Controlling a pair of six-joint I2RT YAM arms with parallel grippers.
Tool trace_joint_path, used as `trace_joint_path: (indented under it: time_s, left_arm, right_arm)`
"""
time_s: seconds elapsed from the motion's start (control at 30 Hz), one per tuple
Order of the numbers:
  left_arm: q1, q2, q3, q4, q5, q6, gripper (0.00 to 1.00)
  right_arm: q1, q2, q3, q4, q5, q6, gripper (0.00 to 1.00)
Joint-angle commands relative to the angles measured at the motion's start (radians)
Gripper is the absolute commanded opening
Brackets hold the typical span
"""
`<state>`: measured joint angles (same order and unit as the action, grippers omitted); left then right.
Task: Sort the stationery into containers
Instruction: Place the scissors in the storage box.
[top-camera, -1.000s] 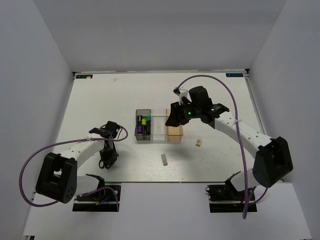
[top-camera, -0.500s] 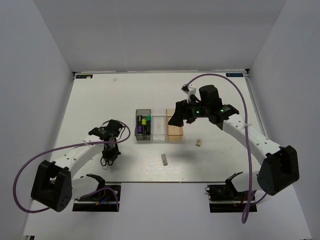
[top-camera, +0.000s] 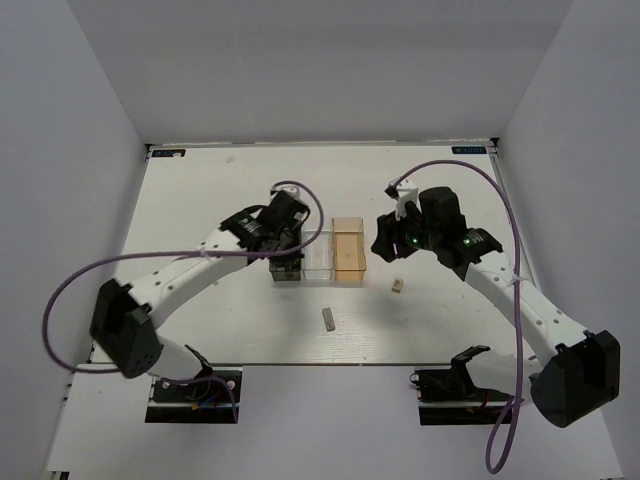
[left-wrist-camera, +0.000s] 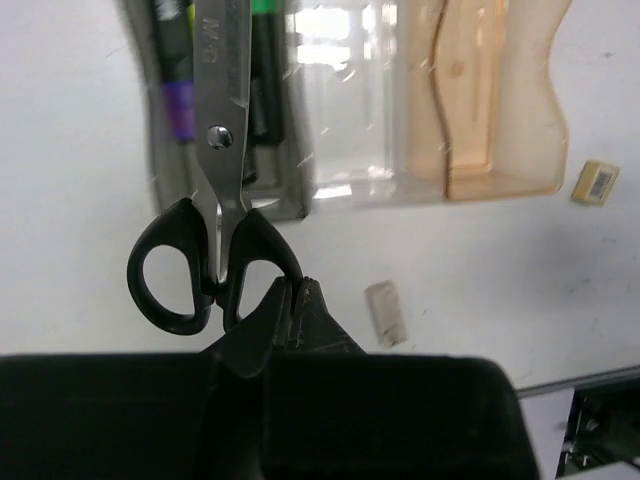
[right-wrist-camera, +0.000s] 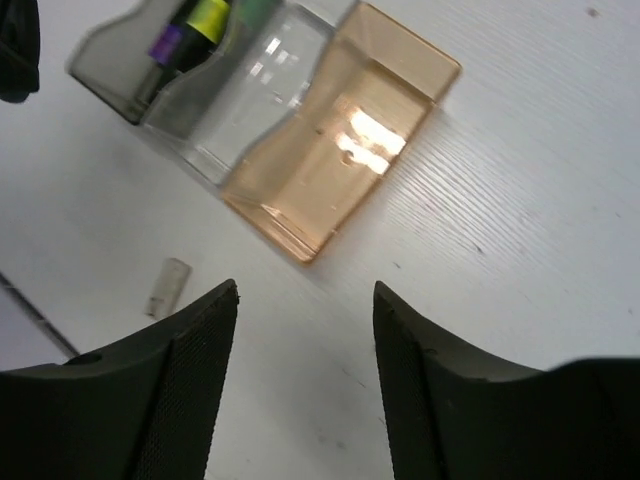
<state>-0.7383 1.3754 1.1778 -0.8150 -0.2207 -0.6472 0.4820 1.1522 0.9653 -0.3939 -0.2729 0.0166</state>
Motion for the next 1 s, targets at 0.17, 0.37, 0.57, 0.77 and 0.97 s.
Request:
trace_joint_path:
  time_s: [0.17, 0.37, 0.57, 0.77, 0.97]
  left_arm:
    - [-0.035, 0.287, 0.262, 0.112, -0.011, 0.003, 0.0]
    - [-0.027, 0.425, 0.358, 0.096, -0.031, -0.022, 0.0]
    - [-0.038, 0.452, 0.315, 0.131, -0.017, -0.052, 0.04]
    - [-0.058, 0.462, 0.322, 0.137, -0.017, -0.051, 0.19]
    - [-0.061, 0.461, 0.321, 0.109, -0.028, -0.063, 0.32]
  right_arm:
    - [-0.051, -0.025, -0.06, -0.045, 0.146, -0.072, 0.35]
    - [-0.094, -0.042, -0.069, -0.04, 0.124, -0.066, 0.38]
    - [-0.131, -0.025, -0.065, -0.053, 0.09, -0.064, 0.43]
    - [-0.154, -0.003, -0.059, -0.071, 0.064, -0.063, 0.61]
    - [-0.177, 0.02, -0.048, -0.086, 0.034, -0.06, 0.62]
